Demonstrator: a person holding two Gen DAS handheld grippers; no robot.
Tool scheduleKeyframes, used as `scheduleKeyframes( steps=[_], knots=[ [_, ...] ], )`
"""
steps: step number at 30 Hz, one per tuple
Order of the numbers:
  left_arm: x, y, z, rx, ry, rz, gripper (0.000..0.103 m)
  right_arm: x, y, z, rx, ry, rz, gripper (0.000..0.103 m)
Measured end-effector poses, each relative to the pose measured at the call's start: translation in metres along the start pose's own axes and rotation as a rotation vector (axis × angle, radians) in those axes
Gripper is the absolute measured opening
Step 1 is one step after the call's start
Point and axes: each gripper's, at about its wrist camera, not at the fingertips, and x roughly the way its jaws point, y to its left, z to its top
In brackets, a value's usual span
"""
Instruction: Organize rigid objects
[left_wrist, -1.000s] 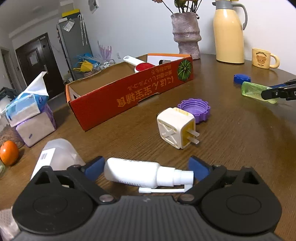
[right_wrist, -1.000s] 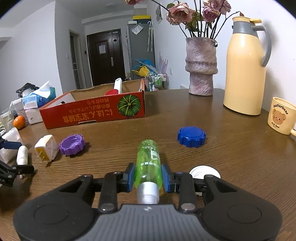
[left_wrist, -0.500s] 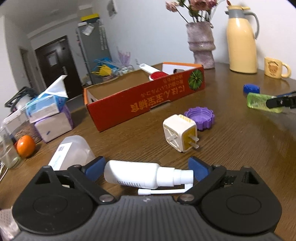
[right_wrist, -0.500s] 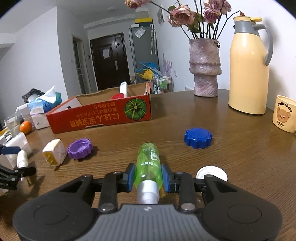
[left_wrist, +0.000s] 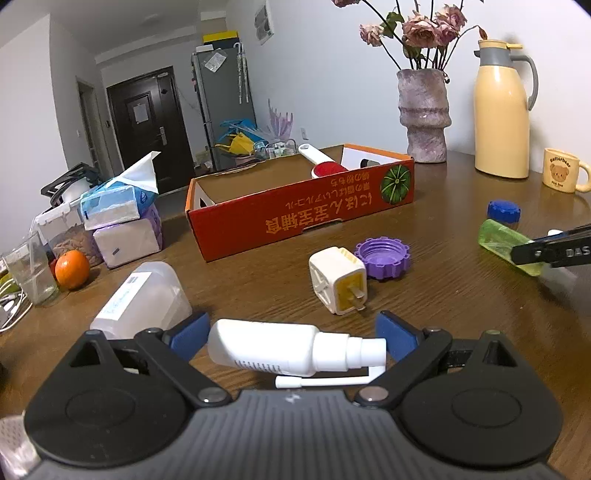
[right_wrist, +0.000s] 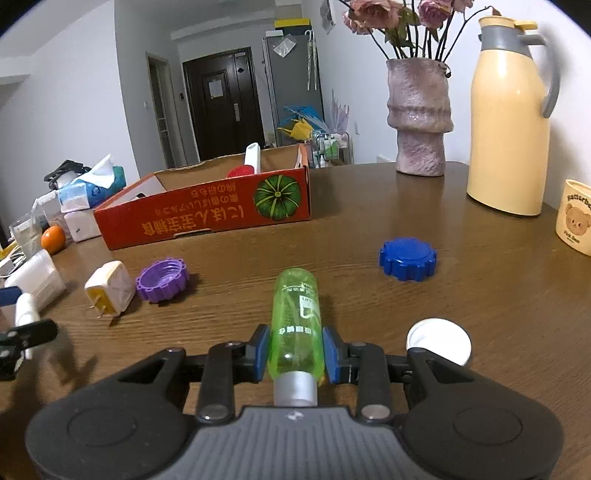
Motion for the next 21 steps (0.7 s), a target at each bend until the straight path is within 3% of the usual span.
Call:
scheduleKeyframes(
  steps=[9, 21],
  knots=[
    [-0.005, -0.008, 0.001, -0.050, 0.009, 0.026, 0.098, 0.023, 0.006, 0.009, -0.037, 0.036, -0.024, 0.030],
    [-0.006, -0.013, 0.027, -0.132, -0.010, 0.077, 0.098, -0.004, 0.010, 0.037, 0.009, -0.110, 0.041, 0.030]
  ],
)
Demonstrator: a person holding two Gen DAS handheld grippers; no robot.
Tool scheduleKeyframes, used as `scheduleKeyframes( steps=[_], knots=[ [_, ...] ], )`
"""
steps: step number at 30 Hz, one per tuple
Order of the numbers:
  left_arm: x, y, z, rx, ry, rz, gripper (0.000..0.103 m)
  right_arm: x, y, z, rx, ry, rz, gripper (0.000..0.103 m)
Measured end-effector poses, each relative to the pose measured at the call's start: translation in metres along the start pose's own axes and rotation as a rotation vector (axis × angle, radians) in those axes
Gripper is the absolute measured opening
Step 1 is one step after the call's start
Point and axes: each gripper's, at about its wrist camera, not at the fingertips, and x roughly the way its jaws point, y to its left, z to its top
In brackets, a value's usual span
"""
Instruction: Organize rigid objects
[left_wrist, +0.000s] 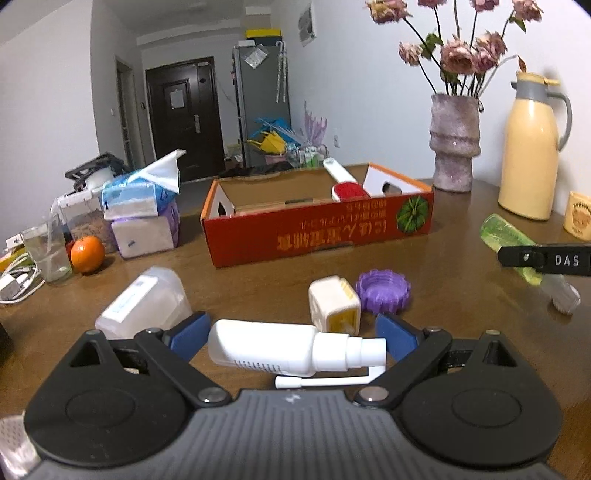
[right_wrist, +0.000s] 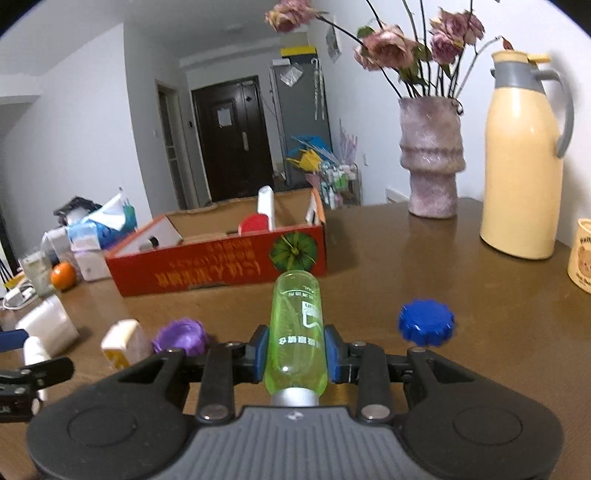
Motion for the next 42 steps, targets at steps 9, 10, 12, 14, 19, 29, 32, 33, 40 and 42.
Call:
scheduleKeyframes(
  steps=[9, 10, 12, 14, 19, 29, 32, 33, 40, 42],
  knots=[
    [0.004, -0.001, 0.039, -0.076, -0.057, 0.064, 0.098, 0.008, 0.021, 0.023, -0.002, -0.039, 0.064, 0.030],
    [0.005, 0.000, 0.043, -0.087, -0.058, 0.071, 0.098, 0.009, 0.023, 0.026, -0.003, -0.044, 0.069, 0.030],
    [0.009, 0.003, 0.051, -0.112, -0.065, 0.083, 0.098, 0.011, 0.027, 0.031, -0.002, -0.053, 0.078, 0.030],
    [0.013, 0.005, 0.057, -0.134, -0.070, 0.098, 0.098, 0.013, 0.031, 0.035, -0.002, -0.062, 0.083, 0.030],
    [0.022, 0.011, 0.073, -0.168, -0.087, 0.124, 0.098, 0.022, 0.039, 0.044, -0.003, -0.086, 0.085, 0.030],
    [0.043, 0.020, 0.096, -0.205, -0.114, 0.173, 0.098, 0.048, 0.052, 0.061, 0.018, -0.115, 0.081, 0.030],
    [0.051, 0.023, 0.103, -0.220, -0.124, 0.175, 0.098, 0.057, 0.056, 0.065, 0.015, -0.120, 0.078, 0.030],
    [0.053, 0.024, 0.105, -0.223, -0.126, 0.174, 0.098, 0.060, 0.057, 0.067, 0.014, -0.122, 0.077, 0.030],
    [0.076, 0.029, 0.116, -0.244, -0.124, 0.186, 0.098, 0.086, 0.060, 0.080, 0.037, -0.130, 0.075, 0.030],
    [0.083, 0.029, 0.120, -0.245, -0.125, 0.189, 0.098, 0.093, 0.060, 0.083, 0.049, -0.134, 0.072, 0.030]
  ],
)
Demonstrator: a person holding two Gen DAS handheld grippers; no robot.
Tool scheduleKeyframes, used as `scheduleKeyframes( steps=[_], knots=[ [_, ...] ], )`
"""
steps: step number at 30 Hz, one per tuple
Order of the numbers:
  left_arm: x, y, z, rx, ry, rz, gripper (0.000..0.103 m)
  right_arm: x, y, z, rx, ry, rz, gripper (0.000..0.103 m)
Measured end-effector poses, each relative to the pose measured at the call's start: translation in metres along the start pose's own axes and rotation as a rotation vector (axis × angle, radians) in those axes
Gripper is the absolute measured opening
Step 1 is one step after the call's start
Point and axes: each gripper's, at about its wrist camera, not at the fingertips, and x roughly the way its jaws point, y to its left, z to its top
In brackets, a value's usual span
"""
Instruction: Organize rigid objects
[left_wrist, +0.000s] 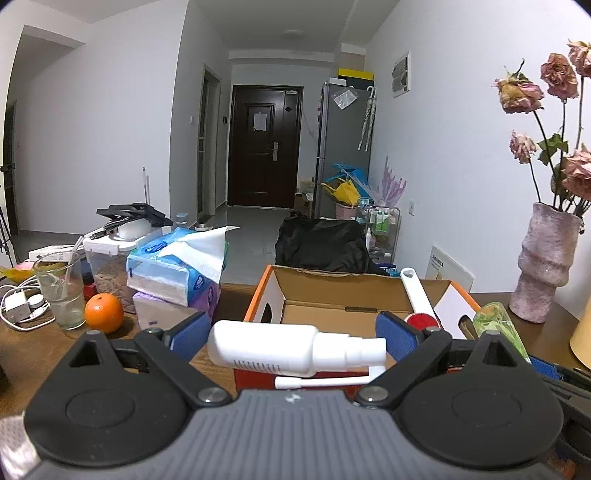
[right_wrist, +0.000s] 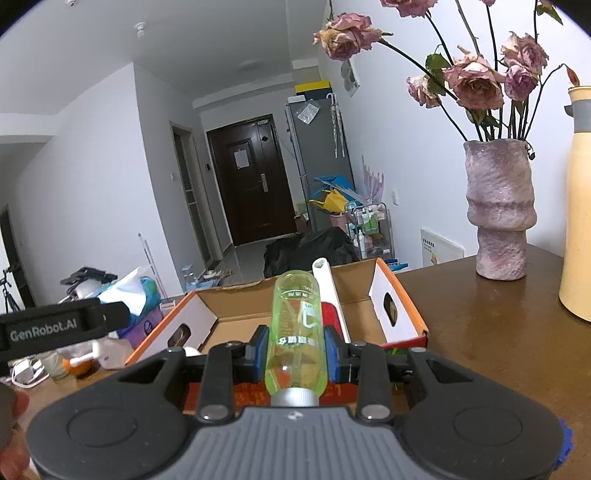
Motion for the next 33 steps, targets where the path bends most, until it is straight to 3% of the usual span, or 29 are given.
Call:
scheduleKeyframes(
  steps=[16, 33],
  knots=[
    [0.059, -0.011, 0.025, -0.012, -0.018, 0.023, 0.098, 0.062, -0.002, 0.018, 0.007, 0.006, -0.008, 0.030],
    [0.118, -0.013, 0.028, 0.004, 0.010, 0.065, 0.098, 0.119, -0.011, 0.034, -0.011, 0.010, -0.034, 0.030]
  ],
)
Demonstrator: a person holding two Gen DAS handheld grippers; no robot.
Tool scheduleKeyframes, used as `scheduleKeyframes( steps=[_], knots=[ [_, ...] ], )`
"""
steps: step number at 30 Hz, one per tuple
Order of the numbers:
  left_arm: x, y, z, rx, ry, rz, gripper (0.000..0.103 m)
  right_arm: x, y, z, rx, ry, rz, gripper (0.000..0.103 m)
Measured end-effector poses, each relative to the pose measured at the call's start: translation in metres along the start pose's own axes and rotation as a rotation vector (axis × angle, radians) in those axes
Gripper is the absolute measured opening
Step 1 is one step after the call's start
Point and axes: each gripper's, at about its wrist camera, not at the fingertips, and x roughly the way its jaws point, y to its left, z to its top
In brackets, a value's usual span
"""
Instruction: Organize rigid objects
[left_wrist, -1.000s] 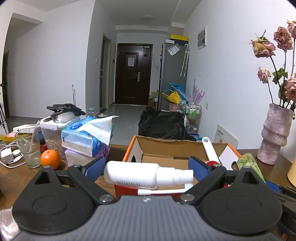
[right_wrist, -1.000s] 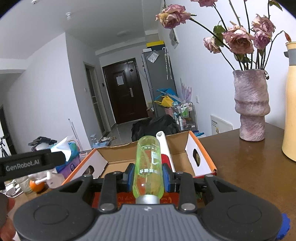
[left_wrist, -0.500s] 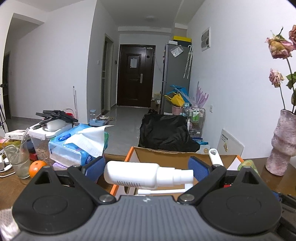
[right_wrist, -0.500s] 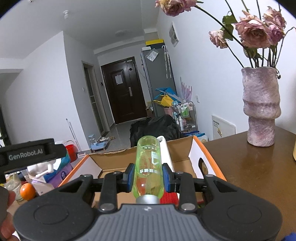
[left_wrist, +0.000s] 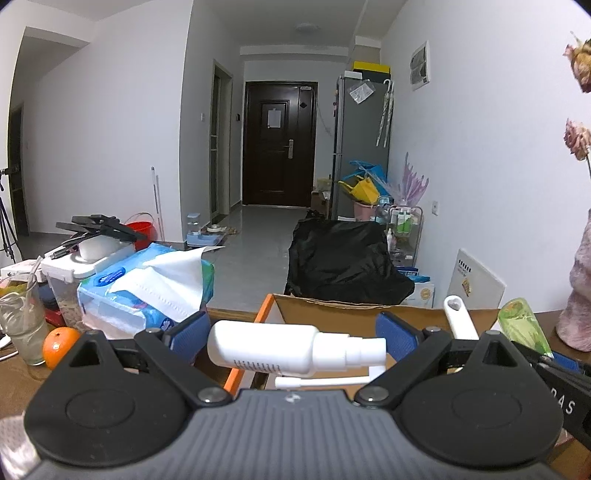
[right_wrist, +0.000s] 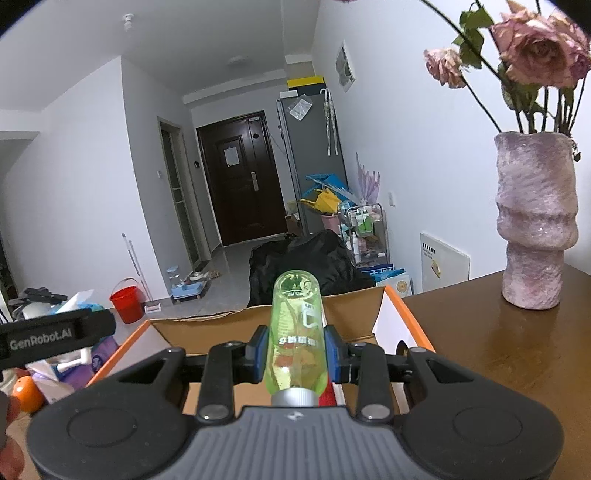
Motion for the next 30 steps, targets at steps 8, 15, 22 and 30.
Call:
scheduleKeyframes(
  steps=[8, 15, 22, 30],
  knots=[
    [0.022, -0.009, -0.007, 0.034, 0.017, 0.035, 0.098, 0.029, -0.002, 0.003, 0.012, 0.026, -0.014, 0.030],
    [0.023, -0.010, -0.009, 0.055, 0.037, 0.021, 0.099, 0.038, -0.003, 0.000, -0.003, 0.082, -0.006, 0.031],
    [0.022, -0.002, -0.009, 0.008, 0.061, -0.006, 0.103, 0.028, -0.007, 0.004, -0.001, 0.038, -0.051, 0.097],
    [0.018, 0.005, -0.007, -0.025, 0.069, 0.005, 0.103, 0.021, -0.004, 0.005, -0.010, 0.033, -0.050, 0.102]
  ],
)
